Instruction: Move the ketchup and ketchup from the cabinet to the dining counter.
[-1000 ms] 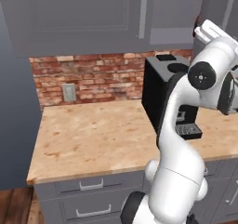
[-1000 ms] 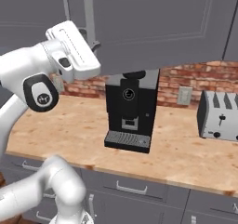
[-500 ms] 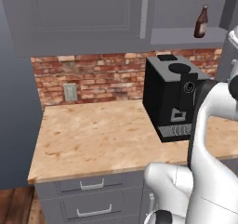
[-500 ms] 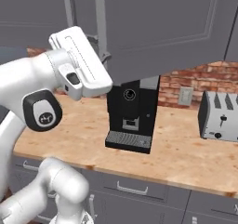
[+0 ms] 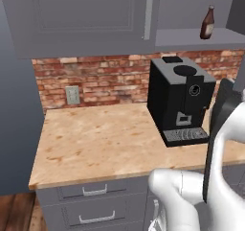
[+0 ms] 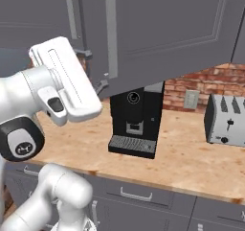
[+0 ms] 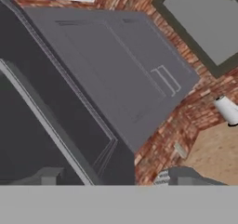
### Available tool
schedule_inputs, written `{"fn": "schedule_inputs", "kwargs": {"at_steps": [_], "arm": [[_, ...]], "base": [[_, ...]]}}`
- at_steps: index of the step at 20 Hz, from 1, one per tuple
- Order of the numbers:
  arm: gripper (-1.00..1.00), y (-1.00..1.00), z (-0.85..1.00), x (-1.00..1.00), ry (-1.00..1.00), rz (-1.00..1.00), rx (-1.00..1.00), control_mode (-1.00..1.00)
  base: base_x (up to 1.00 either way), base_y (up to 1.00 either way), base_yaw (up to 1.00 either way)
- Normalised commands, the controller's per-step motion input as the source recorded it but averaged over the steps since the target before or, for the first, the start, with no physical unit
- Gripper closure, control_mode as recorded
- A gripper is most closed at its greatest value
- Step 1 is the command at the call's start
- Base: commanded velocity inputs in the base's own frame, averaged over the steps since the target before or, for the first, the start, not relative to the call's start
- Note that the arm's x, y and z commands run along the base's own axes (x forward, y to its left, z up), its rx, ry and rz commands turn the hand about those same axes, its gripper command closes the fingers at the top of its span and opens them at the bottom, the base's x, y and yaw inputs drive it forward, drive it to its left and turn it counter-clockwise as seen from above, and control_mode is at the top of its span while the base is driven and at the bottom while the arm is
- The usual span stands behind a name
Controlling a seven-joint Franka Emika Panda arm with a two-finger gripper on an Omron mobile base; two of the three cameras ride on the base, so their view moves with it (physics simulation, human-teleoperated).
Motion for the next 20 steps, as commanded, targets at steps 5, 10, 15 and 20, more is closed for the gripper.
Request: {"fn": "schedule_inputs", "kwargs": {"at_steps": [5, 10, 15, 20], "arm": [[-1.0, 0.94, -0.06, -1.0, -0.09, 0.0, -0.06, -1.0], [-1.0, 1.0, 0.0, -0.56, -0.01, 0.0, -0.11, -1.0], [-1.0, 0.74, 0.0, 0.47, 0.05, 0.0, -0.04, -1.0], [-1.0, 0.26, 0.0, 0.8, 0.03, -0.05, -0.02, -1.0]], "base": [[0.0, 0.0, 0.0], [0.0, 0.0, 0.0], [0.0, 0.0, 0.0], [0.0, 0.0, 0.0]]}}
